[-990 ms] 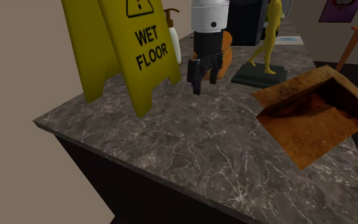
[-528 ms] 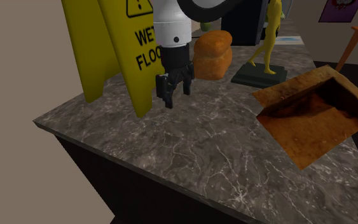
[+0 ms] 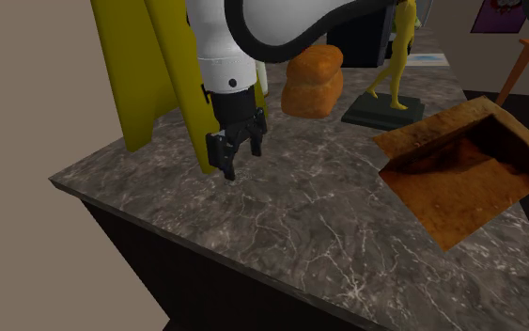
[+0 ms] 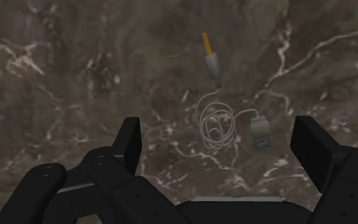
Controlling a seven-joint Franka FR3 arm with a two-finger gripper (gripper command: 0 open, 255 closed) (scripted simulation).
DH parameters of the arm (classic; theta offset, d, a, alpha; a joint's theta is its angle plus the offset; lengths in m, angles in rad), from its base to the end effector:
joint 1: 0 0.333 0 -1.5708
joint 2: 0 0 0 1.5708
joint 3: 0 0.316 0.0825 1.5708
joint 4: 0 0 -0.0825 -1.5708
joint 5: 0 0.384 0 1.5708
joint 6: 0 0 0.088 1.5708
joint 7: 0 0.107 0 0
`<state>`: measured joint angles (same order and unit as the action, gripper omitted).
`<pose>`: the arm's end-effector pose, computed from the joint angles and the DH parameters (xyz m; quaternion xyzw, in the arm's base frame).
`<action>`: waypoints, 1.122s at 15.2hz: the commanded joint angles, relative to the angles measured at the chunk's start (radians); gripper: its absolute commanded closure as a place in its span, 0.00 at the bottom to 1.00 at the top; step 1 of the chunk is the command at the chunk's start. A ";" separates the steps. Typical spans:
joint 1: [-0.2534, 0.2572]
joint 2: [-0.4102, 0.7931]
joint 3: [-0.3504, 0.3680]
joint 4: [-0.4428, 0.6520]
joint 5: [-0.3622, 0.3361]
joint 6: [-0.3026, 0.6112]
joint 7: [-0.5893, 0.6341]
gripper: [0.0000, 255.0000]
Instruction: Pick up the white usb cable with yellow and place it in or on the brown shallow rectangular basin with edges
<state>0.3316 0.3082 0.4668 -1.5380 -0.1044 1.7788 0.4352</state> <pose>0.4786 0.4297 0.4892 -0.9826 -0.1838 0.0242 0.0046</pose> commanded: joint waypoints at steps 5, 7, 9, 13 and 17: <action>0.001 0.004 0.000 -0.046 -0.003 0.049 0.005 0.00; 0.001 0.004 0.000 -0.046 -0.003 0.049 0.005 0.00; 0.001 0.004 0.000 -0.046 -0.003 0.049 0.005 0.00; 0.001 0.004 0.000 -0.045 -0.003 0.049 0.005 1.00; 0.001 0.004 0.000 -0.045 -0.003 0.049 0.006 1.00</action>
<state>0.3309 0.3092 0.4645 -1.5799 -0.1097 1.8263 0.4415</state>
